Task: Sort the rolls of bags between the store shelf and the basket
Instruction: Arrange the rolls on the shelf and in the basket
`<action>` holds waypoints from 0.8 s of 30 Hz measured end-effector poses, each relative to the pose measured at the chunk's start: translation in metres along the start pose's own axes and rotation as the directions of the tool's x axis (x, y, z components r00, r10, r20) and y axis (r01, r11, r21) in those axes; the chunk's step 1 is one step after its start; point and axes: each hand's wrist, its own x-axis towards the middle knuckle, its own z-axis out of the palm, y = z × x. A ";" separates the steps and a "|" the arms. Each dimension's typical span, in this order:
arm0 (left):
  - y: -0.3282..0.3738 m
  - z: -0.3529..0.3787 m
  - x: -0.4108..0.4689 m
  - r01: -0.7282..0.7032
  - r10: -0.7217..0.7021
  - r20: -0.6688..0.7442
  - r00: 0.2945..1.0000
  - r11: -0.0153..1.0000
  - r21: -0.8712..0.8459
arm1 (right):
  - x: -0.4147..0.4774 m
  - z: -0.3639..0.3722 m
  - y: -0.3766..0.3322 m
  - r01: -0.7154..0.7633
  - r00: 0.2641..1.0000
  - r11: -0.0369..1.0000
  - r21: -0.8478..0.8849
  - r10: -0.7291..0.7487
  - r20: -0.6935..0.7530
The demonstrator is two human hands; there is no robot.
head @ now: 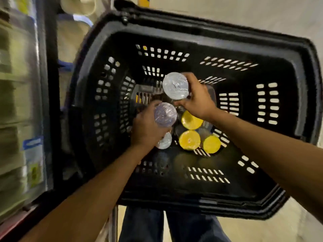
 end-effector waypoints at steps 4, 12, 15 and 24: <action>-0.020 0.024 0.016 -0.009 0.008 0.053 0.999 1.000 0.013 | 0.023 0.027 0.028 0.008 0.997 1.000 -0.012 -0.007 0.074; -0.047 0.046 0.036 -0.019 0.013 0.080 0.997 0.997 0.076 | 0.046 0.052 0.053 -0.009 0.991 1.000 -0.028 0.012 0.131; -0.058 0.052 0.039 0.014 -0.021 0.080 0.997 0.996 0.091 | 0.051 0.062 0.062 -0.002 0.990 0.999 -0.041 0.008 0.139; -0.065 0.054 0.033 -0.007 0.009 0.091 0.996 1.000 -0.023 | 0.047 0.062 0.073 -0.071 0.975 0.984 0.164 0.033 0.219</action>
